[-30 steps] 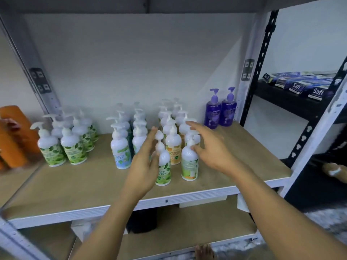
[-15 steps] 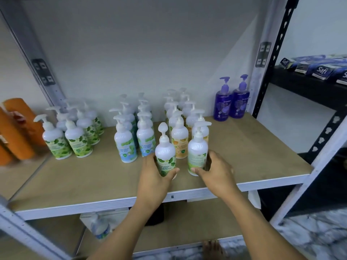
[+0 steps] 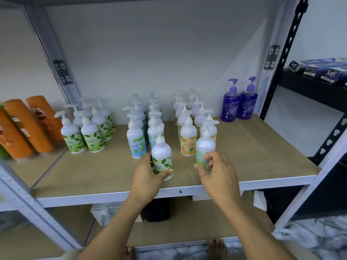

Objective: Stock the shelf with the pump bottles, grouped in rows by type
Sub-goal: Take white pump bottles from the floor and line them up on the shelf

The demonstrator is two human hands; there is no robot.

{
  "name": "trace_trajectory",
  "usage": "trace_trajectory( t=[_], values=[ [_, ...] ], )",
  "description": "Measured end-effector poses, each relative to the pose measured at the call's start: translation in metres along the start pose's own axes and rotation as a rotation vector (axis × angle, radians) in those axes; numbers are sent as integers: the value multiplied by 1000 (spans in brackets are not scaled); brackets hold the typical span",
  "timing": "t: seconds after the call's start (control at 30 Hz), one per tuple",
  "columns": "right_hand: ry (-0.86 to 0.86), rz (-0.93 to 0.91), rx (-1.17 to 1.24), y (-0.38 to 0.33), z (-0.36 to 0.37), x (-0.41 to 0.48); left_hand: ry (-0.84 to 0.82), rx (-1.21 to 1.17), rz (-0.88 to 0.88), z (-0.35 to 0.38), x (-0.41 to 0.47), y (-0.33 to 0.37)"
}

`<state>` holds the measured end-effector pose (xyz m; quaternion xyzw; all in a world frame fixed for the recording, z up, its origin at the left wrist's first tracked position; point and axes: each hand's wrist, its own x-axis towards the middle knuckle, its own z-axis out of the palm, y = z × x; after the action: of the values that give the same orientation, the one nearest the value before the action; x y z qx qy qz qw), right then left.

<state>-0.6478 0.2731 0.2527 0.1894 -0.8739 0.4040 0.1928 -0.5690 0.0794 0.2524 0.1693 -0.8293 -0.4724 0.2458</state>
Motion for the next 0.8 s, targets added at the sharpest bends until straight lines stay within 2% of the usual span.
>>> trace_trajectory(
  t=[0.13,0.37,0.8],
  values=[
    [-230,-144,40,-15,13,-7,3,-11,-16,-14,-2,-5],
    [-533,-319,-106,-48,53,3,54,-21,-42,-52,-3,-23],
    [-734,-575,-233,-81,117,21,312,95,-139,-164,21,-77]
  ],
)
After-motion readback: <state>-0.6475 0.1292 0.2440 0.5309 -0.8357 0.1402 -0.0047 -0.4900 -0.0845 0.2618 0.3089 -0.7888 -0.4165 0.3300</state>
